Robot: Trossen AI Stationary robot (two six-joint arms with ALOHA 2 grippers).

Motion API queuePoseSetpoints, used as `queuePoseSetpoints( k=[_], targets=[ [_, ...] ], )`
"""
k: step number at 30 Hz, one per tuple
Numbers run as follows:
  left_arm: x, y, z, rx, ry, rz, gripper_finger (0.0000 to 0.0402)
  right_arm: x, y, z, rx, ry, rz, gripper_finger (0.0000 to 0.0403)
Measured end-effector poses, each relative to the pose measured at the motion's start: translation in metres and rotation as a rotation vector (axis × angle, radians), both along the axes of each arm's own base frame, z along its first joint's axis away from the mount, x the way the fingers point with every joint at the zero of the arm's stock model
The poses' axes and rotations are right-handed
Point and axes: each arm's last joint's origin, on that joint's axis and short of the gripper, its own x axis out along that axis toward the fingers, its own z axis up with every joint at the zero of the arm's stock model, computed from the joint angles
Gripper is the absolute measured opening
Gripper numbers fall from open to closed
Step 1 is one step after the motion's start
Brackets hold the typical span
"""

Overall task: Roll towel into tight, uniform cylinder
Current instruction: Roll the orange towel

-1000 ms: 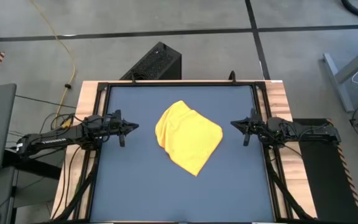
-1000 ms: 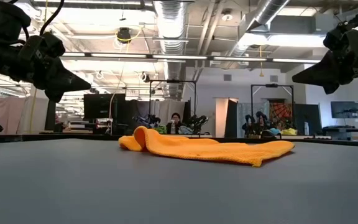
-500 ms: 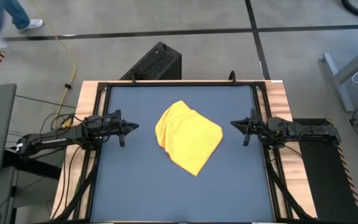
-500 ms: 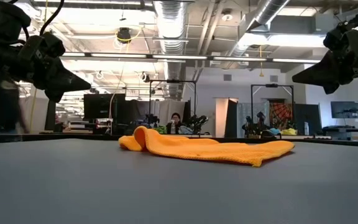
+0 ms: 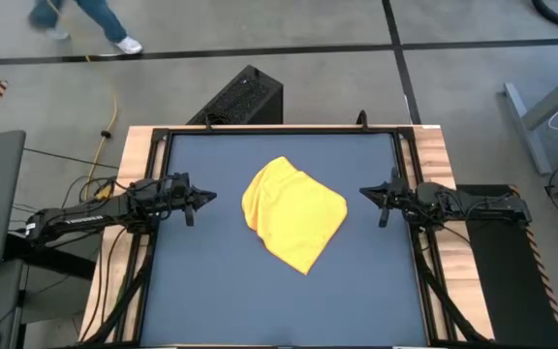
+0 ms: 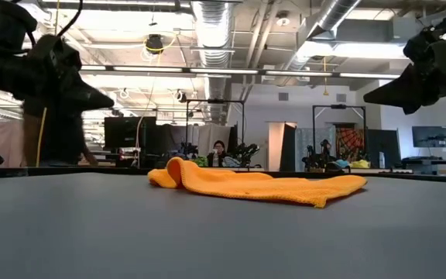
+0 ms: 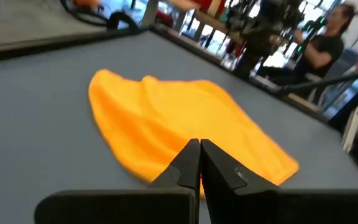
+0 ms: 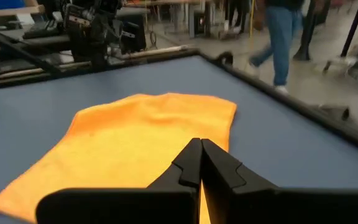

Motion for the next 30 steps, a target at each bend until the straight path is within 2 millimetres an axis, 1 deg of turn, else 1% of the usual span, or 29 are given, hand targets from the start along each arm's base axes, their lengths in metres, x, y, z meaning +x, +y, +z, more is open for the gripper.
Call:
queuePoseSetpoints(
  k=[2,5,8,10,12,15,17,20,25,27,30],
  targets=[
    [0.000,0.000,0.007,0.016,-0.066,0.001,0.0000,0.001,-0.001,0.006,0.021,-0.085,-0.011,0.0033],
    [-0.001,0.000,0.023,0.056,-0.233,0.008,0.0000,0.001,-0.001,0.022,0.211,-0.318,-0.026,0.0033],
    [-0.003,-0.002,0.037,0.084,-0.373,-0.050,0.0000,-0.001,-0.002,0.033,0.287,-0.471,-0.044,0.0033],
    [-0.004,-0.005,0.042,0.123,-0.422,-0.126,0.0000,-0.003,-0.004,0.041,0.285,-0.557,-0.066,0.0033],
    [-0.006,-0.007,0.047,0.161,-0.469,-0.173,0.0000,-0.006,-0.006,0.045,0.283,-0.610,-0.127,0.0033],
    [-0.005,-0.008,0.055,0.187,-0.473,-0.205,0.0000,-0.007,-0.009,0.048,0.335,-0.687,-0.214,0.0033],
    [-0.002,-0.009,0.063,0.231,-0.463,-0.232,0.0000,-0.005,-0.010,0.049,0.338,-0.687,-0.197,0.0033],
    [0.008,-0.011,0.072,0.309,-0.407,-0.260,0.0000,0.005,-0.007,0.046,0.348,-0.620,-0.075,0.0033],
    [0.043,-0.013,0.074,0.443,-0.223,-0.326,0.0000,0.030,0.001,0.037,0.374,-0.482,0.037,0.0033],
    [0.060,-0.016,0.070,0.462,-0.150,-0.390,0.0000,0.041,0.006,0.034,0.375,-0.411,0.095,0.0033],
    [0.084,-0.023,0.053,0.419,-0.032,-0.517,0.0000,0.058,0.018,0.038,0.354,-0.306,0.215,0.0033]
  ],
)
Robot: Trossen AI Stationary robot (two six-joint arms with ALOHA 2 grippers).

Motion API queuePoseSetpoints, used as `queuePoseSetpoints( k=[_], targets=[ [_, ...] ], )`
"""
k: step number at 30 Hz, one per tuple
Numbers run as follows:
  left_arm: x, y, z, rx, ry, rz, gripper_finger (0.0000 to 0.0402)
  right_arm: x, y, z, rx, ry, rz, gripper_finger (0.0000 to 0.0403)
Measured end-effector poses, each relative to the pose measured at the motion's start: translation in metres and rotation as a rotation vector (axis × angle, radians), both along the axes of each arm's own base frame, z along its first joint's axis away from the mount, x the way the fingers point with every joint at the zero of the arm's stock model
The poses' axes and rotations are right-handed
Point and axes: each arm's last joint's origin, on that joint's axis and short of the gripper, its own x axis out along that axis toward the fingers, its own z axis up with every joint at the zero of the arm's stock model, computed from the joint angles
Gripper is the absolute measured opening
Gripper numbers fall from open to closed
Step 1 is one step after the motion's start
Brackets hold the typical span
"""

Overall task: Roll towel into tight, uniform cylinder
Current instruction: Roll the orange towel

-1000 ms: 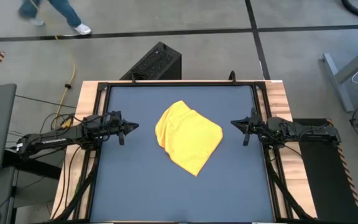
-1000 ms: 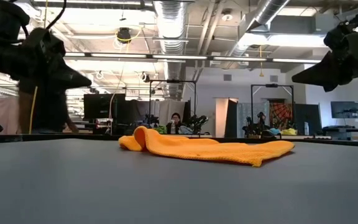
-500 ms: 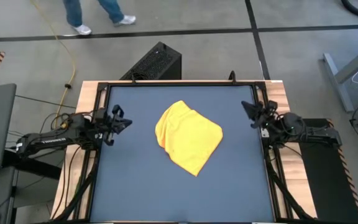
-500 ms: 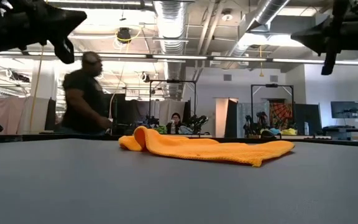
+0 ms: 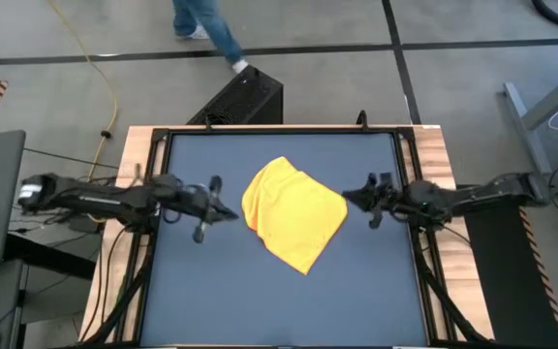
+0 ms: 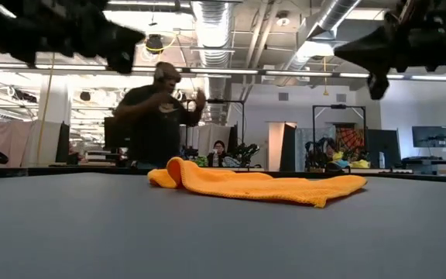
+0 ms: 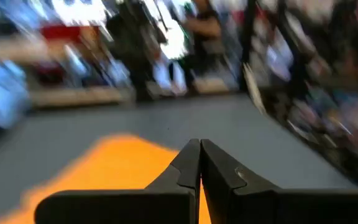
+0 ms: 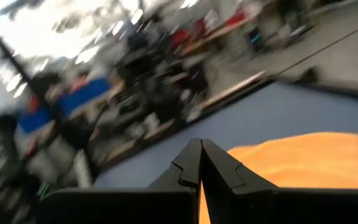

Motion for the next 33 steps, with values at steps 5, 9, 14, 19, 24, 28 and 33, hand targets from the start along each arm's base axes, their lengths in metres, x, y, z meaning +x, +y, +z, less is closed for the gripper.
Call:
queuePoseSetpoints(
  k=[5,9,14,19,24,28,33],
  targets=[
    [0.044,-0.016,-0.013,0.009,0.111,-0.085,0.0000,0.025,0.022,0.010,-0.142,0.086,0.113,0.0033],
    [0.085,-0.035,-0.017,0.046,0.166,-0.156,0.0000,0.039,0.035,0.012,-0.228,0.171,0.170,0.0033],
    [0.134,-0.056,-0.031,0.144,0.218,-0.226,0.0000,0.048,0.044,0.006,-0.207,0.318,0.209,0.0033],
    [0.177,-0.067,-0.045,0.231,0.305,-0.218,0.0000,0.051,0.049,0.000,-0.179,0.410,0.230,0.0033],
    [0.209,-0.072,-0.052,0.283,0.381,-0.249,0.0001,0.051,0.050,-0.003,-0.184,0.434,0.231,0.0033],
    [0.224,-0.076,-0.063,0.273,0.420,-0.317,0.0001,0.051,0.047,-0.005,-0.192,0.465,0.196,0.0033],
    [0.234,-0.078,-0.076,0.215,0.458,-0.380,0.0030,0.051,0.043,-0.006,-0.195,0.480,0.157,0.0033]
  ],
)
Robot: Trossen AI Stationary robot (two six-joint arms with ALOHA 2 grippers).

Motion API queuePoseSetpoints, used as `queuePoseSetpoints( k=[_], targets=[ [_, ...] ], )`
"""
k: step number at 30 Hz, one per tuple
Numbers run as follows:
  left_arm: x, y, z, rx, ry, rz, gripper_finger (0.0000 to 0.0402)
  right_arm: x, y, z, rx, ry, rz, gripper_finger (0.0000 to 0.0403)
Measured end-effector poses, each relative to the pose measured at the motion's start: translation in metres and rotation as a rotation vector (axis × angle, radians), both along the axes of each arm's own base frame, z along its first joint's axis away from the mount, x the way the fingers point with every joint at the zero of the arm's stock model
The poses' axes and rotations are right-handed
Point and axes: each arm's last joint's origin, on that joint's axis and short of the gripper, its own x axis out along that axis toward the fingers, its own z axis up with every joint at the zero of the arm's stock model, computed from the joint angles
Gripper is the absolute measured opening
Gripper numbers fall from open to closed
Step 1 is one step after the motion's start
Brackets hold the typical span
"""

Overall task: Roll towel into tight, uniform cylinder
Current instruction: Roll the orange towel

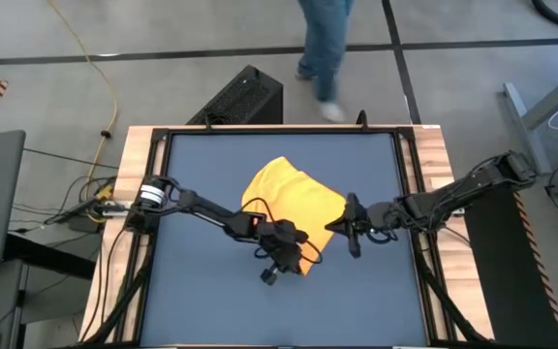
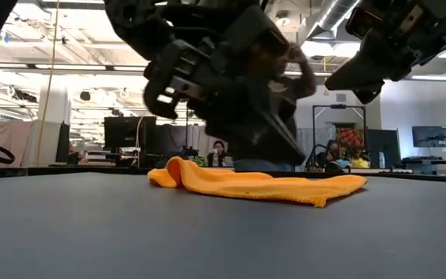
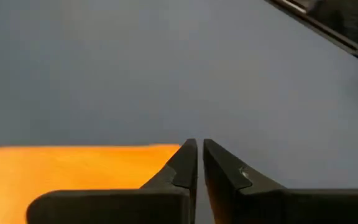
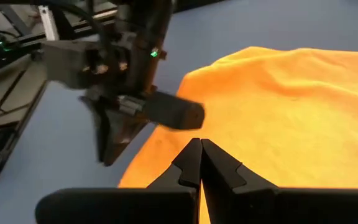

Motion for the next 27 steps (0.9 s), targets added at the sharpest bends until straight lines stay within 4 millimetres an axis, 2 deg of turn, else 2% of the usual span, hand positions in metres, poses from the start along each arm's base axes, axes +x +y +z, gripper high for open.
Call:
queuePoseSetpoints(
  k=[7,10,18,22,27],
  targets=[
    [0.006,0.001,0.009,0.029,-0.043,0.038,0.0124,0.000,-0.002,-0.001,0.012,0.010,-0.023,0.0033],
    [0.005,-0.001,0.008,0.047,-0.034,0.051,0.0150,0.001,-0.002,-0.002,0.016,0.013,-0.021,0.0033],
    [0.000,-0.005,-0.001,0.124,0.039,0.110,0.0160,0.000,-0.002,-0.002,0.018,0.018,-0.023,0.0033],
    [0.002,-0.008,-0.016,0.156,0.061,0.137,0.0160,-0.001,-0.003,-0.006,0.004,0.055,-0.024,0.0033],
    [0.006,-0.005,-0.030,0.108,0.072,0.138,0.0160,-0.004,-0.003,-0.010,-0.012,0.106,-0.027,0.0033]
  ],
)
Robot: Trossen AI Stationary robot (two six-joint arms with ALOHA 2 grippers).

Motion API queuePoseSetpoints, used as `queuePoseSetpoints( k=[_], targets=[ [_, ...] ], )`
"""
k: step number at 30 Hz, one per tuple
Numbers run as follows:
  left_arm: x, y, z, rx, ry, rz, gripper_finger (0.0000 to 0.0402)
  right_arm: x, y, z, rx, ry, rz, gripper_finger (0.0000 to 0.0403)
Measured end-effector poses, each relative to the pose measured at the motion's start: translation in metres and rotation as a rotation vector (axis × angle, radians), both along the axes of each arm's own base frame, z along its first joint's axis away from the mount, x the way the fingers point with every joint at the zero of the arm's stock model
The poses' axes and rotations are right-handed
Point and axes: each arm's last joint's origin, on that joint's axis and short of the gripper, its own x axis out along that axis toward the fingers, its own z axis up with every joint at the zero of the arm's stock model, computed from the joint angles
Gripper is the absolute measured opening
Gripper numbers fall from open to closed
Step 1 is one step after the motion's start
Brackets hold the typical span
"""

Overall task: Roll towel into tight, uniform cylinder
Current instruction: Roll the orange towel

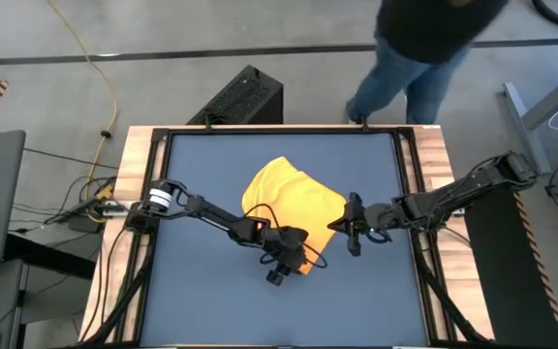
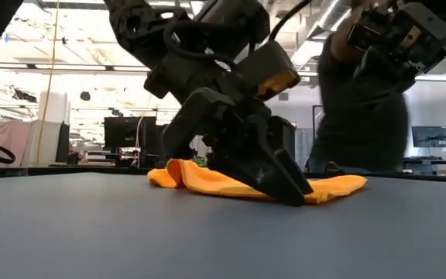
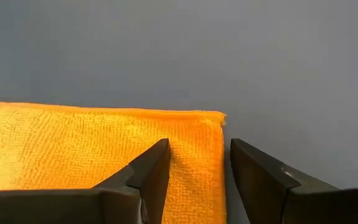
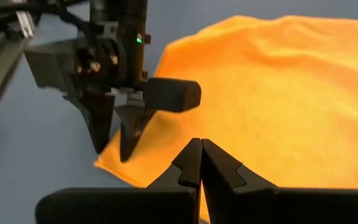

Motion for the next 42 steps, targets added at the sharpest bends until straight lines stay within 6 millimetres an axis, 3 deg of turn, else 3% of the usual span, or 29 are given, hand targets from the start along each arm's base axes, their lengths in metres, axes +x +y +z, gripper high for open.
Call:
queuePoseSetpoints(
  k=[4,10,14,22,25,30,34,42],
  targets=[
    [0.001,0.005,-0.003,-0.030,0.022,0.048,0.0129,0.000,-0.001,-0.001,-0.018,0.007,-0.026,0.0033],
    [-0.002,0.007,-0.002,-0.040,0.077,0.087,0.0013,-0.003,-0.002,-0.004,-0.062,0.051,-0.008,0.0033],
    [-0.009,0.005,0.008,-0.041,0.130,0.068,0.0003,-0.004,-0.002,-0.006,-0.073,0.077,-0.005,0.0033],
    [-0.035,-0.011,0.066,0.052,0.116,-0.015,0.0000,-0.003,-0.001,-0.009,-0.144,0.095,0.043,0.0033],
    [-0.051,-0.016,0.078,0.090,0.095,-0.016,0.0000,0.000,0.004,-0.016,-0.236,0.129,0.115,0.0034],
    [-0.076,-0.016,0.078,0.099,0.075,0.046,0.0000,0.006,0.012,-0.035,-0.317,0.214,0.190,0.0054],
    [-0.089,-0.013,0.064,0.082,0.073,0.096,0.0000,0.011,0.015,-0.051,-0.358,0.274,0.176,0.0089],
    [-0.095,-0.011,0.056,0.067,0.075,0.128,0.0000,0.021,0.018,-0.074,-0.387,0.336,0.160,0.0186]
  ],
)
